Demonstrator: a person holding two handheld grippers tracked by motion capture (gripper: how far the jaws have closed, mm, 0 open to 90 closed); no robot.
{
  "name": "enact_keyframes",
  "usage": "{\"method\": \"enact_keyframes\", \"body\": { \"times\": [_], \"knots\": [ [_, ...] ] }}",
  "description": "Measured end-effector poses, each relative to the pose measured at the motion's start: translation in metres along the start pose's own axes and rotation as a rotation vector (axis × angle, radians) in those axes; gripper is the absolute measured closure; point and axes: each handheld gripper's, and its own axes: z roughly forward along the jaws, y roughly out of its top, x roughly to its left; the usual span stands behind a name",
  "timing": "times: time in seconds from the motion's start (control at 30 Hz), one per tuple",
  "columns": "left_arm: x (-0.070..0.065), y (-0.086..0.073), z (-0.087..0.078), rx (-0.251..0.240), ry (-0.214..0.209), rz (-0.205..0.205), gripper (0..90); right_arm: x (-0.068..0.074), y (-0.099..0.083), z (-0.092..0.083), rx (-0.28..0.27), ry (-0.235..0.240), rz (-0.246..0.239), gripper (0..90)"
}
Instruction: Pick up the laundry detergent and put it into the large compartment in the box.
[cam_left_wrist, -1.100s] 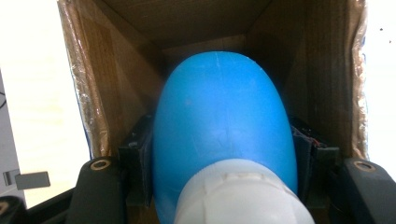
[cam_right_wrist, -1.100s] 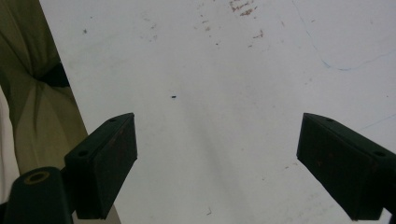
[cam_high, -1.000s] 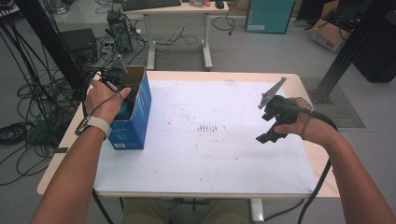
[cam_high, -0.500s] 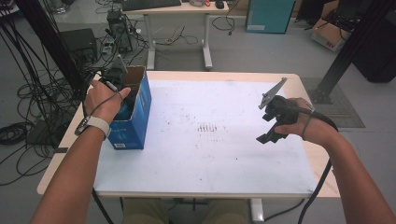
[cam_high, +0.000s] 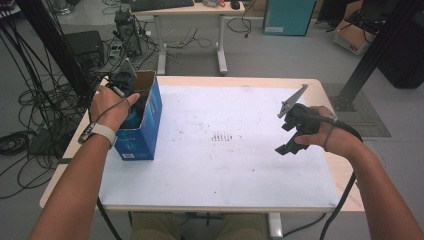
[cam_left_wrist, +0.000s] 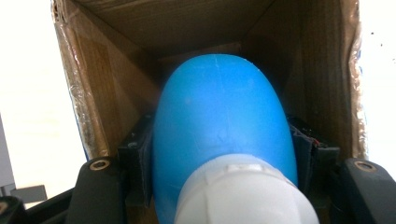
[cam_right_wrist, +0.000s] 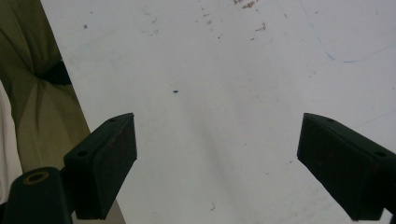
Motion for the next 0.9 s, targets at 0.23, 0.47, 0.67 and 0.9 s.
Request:
{"method": "enact_keyframes", "body": {
  "times": [0.23,0.47,0.67,0.9],
  "knots": [
    [0.002,0.001,0.001,0.018,-0.001,0.011,27.5,0.0,0.0,0.002,0.001,0.003,0.001,12.0],
    [0.004,0.0,-0.003,0.015,-0.021,0.009,27.0,0.001,0.002,0.004,0.014,0.005,-0.009,12.0],
    [0.004,0.001,-0.007,0.024,-0.029,0.011,26.9,0.002,0.003,0.002,0.013,0.004,-0.012,12.0],
    [0.003,0.003,-0.02,0.005,-0.026,0.018,17.1,0.008,0.007,0.001,0.004,0.011,-0.031,11.9]
  ]
}}
